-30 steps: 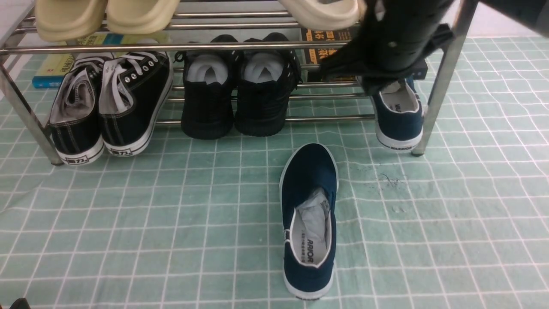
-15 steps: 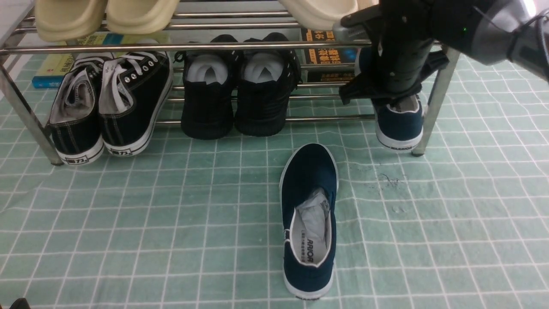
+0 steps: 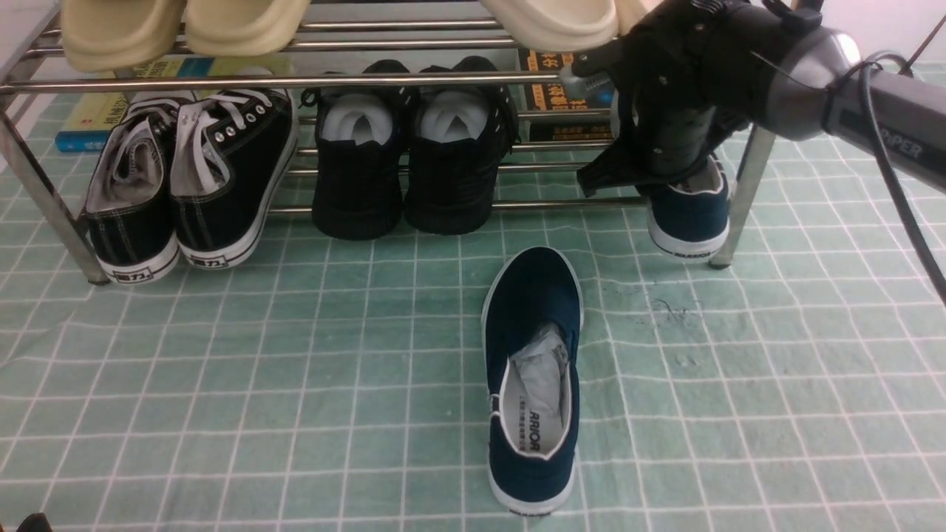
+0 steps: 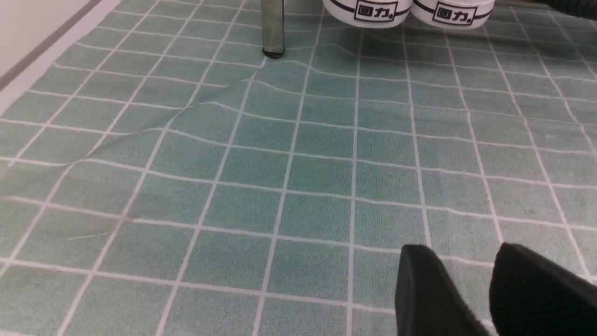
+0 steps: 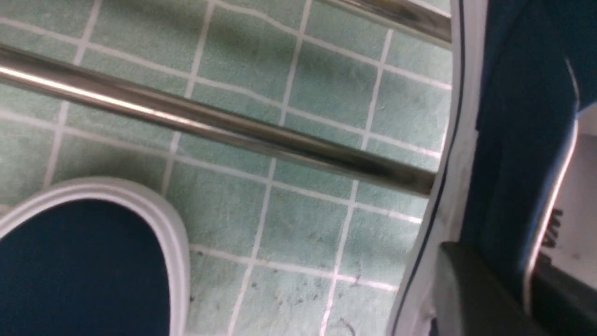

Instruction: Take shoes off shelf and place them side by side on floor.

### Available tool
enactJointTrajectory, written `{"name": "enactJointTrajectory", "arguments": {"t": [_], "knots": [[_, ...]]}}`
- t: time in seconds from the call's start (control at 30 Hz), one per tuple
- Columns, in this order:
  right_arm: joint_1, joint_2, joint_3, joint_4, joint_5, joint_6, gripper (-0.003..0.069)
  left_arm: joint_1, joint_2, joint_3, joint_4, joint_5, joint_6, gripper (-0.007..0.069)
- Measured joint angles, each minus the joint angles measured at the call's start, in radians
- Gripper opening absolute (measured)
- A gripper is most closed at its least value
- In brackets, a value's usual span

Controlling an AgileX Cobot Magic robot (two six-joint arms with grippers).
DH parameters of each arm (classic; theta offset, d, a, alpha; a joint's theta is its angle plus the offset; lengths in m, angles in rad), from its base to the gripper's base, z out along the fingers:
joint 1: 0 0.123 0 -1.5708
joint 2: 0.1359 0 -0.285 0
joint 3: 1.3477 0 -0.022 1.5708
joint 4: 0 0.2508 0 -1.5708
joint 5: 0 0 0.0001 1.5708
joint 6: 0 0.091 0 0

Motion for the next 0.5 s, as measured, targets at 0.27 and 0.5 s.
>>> {"name": "enactJointTrajectory", "arguments": {"t": [0.27,0.5], "knots": [[0.058,-0.148,0.012,0.134,0.188,-0.065,0.0022,0.000,0.000,0.000,0.000,0.000,0.000,0.0242],[0.138,-0.394,0.251,0.302,0.180,-0.060,0.0022,0.000,0.000,0.000,0.000,0.000,0.000,0.0242]]}}
